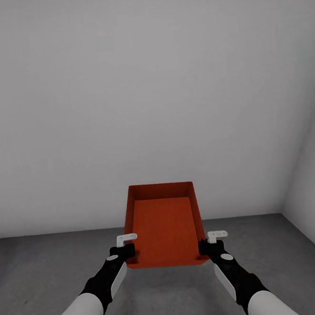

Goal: Move the two storage containers from the living room to the garage. In the garage, place one container on the floor and stack the other container on top of it (either order is fine).

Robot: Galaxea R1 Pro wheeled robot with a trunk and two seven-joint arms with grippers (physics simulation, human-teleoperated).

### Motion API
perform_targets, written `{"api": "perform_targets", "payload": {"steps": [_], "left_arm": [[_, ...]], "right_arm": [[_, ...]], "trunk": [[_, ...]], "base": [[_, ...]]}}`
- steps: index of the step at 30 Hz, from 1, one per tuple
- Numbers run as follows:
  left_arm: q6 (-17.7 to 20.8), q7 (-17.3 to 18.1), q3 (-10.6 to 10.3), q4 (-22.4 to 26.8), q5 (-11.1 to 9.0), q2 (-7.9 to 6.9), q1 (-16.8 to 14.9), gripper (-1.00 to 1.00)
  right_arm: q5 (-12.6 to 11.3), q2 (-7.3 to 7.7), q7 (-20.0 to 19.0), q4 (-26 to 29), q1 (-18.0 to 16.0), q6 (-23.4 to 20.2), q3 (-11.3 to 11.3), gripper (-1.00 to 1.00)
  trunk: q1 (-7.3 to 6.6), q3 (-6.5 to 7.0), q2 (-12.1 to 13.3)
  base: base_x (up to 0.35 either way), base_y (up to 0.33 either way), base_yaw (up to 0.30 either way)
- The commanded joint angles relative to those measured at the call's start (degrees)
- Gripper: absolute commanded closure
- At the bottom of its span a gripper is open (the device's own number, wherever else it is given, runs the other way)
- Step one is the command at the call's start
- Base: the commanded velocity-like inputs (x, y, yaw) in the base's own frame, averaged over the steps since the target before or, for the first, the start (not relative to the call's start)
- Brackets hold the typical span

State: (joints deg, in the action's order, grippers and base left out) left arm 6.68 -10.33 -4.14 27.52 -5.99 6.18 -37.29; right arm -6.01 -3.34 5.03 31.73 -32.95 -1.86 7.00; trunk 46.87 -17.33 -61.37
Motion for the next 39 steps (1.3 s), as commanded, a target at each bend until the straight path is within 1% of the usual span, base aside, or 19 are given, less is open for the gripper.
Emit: {"api": "perform_targets", "payload": {"steps": [1, 39], "left_arm": [[0.32, -0.65, 0.02, 0.31, -0.43, -0.05, -0.06, 1.0], [0.27, -0.69, 0.01, 0.35, -0.34, -0.05, -0.06, 1.0]], "right_arm": [[-0.42, 0.09, 1.29, 0.0, -0.01, -0.21, 0.02, 1.0], [-0.5, 0.09, 1.02, 0.0, -0.01, 0.01, 0.03, 1.0]], "trunk": [[0.0, -0.14, -0.05], [0.0, -3.58, -0.05]], "base": [[0.006, 0.004, -0.003], [0.0, 0.0, 0.0]]}}
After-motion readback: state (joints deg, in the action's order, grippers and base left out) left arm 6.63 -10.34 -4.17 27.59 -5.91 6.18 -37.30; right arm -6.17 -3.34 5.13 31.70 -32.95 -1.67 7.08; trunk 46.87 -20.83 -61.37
